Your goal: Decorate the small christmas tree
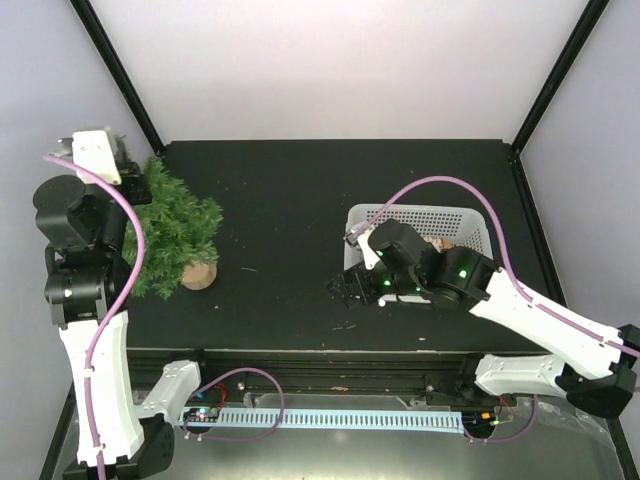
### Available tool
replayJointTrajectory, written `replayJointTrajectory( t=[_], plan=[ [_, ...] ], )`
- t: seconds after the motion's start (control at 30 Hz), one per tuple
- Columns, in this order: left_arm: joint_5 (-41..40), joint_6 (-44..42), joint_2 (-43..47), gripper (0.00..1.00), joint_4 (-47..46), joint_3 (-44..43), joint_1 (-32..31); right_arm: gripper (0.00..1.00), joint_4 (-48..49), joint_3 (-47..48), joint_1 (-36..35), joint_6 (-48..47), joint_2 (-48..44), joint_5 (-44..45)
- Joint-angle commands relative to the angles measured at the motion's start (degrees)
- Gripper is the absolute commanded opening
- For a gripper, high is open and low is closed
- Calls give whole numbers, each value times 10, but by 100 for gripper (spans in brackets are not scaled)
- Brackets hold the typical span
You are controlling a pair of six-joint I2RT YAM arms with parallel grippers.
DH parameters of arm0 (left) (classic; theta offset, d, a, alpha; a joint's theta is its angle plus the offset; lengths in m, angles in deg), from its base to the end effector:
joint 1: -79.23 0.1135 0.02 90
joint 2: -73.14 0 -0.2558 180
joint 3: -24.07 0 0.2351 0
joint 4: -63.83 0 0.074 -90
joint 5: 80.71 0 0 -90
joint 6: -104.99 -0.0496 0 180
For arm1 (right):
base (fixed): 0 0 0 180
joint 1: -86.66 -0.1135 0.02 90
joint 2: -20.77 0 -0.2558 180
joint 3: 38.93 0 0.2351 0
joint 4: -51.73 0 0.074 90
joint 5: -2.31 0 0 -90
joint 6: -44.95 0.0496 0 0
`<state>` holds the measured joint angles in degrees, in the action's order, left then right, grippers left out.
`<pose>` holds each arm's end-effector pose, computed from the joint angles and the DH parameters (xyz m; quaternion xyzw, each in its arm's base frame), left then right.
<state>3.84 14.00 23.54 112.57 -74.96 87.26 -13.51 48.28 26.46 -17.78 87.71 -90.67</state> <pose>0.1285 0.0229 0.4884 -0.0769 0.6986 0.0892 0.7057 0.1109 0.1989 0.3430 -0.2713 0.8828 0.2820 0.2600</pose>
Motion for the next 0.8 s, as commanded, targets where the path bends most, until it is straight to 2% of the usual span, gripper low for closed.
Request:
replayJointTrajectory(
  t=[0.0,0.13,0.27,0.47,0.77],
  plan=[
    [235,9,-12,2,-53,-40,-3,88,-24,-22,12,22,-43,58],
    [342,46,-31,2,-87,-40,-7,88,-32,-47,14,43,-84,87],
    [393,66,-65,2,-92,-59,-32,88,-45,-70,14,66,-118,104],
    [403,54,-100,2,-108,-64,-137,88,-52,-103,14,96,-163,124],
    [393,27,-160,2,-102,-108,-214,88,-69,-130,14,122,-202,137]
  ],
)
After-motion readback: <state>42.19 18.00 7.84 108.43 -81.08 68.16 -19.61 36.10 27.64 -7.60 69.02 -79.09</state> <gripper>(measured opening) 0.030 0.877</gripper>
